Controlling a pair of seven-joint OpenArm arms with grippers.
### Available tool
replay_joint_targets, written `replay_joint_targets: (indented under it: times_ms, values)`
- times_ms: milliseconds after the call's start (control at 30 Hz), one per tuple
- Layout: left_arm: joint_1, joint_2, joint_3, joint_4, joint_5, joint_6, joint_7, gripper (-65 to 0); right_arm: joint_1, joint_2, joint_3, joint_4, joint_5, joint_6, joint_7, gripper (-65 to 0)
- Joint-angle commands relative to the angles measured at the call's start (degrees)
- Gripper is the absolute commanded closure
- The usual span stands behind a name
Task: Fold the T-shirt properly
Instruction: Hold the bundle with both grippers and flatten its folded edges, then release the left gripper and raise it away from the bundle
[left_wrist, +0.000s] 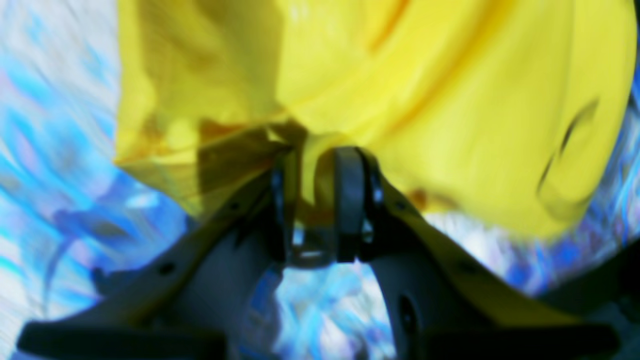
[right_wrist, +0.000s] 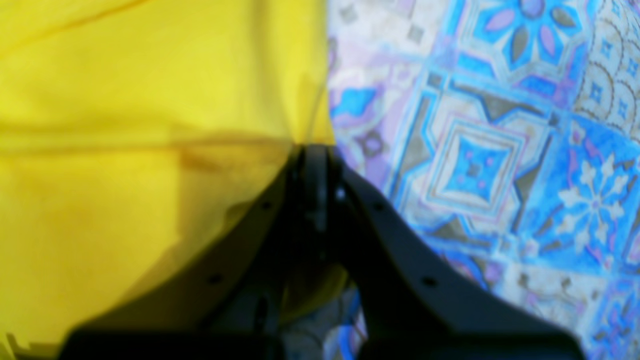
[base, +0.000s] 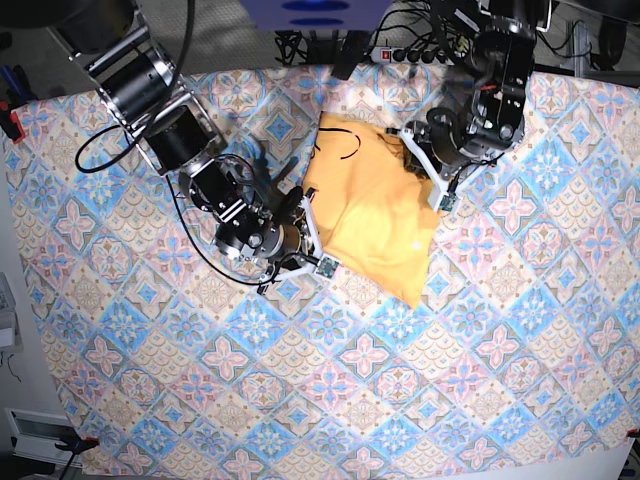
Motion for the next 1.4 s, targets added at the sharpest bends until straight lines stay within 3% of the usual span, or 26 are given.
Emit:
replay_joint_targets:
  times_ms: [0, 333, 500, 600, 733, 933, 1033, 1367]
  values:
    - [-1.8, -0.51, -0.11, -0.24, -0.35, -0.05, -0.9, -11.9, 0.32, 1.2, 0.35, 2.56, 0.07, -0.17, -0.5, 0.0]
    - [-16.92, -0.42, 3.32, -10.53, -0.35, -0.05, -1.07, -11.9, -8.38, 10.08, 0.43, 20.58, 0.16, -0.17, -6.31, 0.0]
    - [-22.2, -0.42, 7.89, -14.22, -0.35, 0.04, -7.4, -11.7, -11.9, 12.19, 0.43, 27.79, 0.24, -0.17, -7.71, 0.0]
    - [-23.78, -0.42, 9.56, -14.13, -0.62, 0.04, -8.28, -11.4, -13.83, 12.19, 1.31, 30.34, 0.16, -0.17, -7.8, 0.0]
    - [-22.11, -0.86, 8.69, -6.04, -0.53, 0.04, -3.53, -11.4, -15.77, 12.1, 6.32, 32.45, 0.16, -0.17, -7.45, 0.0]
    - [-9.98, -3.23, -0.72, 7.23, -1.06, 0.04, -0.54, -11.4, -18.23, 11.92, 8.87, 40.36, 0.6, -0.17, -7.36, 0.0]
    - [-3.73, -2.88, -5.03, 10.13, -1.06, 0.04, -0.63, -11.4, -19.63, 10.08, 8.7, 42.56, 1.39, -0.17, -7.36, 0.0]
    - [5.32, 0.37, -5.91, 12.42, -0.71, 0.04, -0.54, -11.3, -19.9, 1.72, 3.07, 42.3, 5.25, -0.17, -7.36, 0.0]
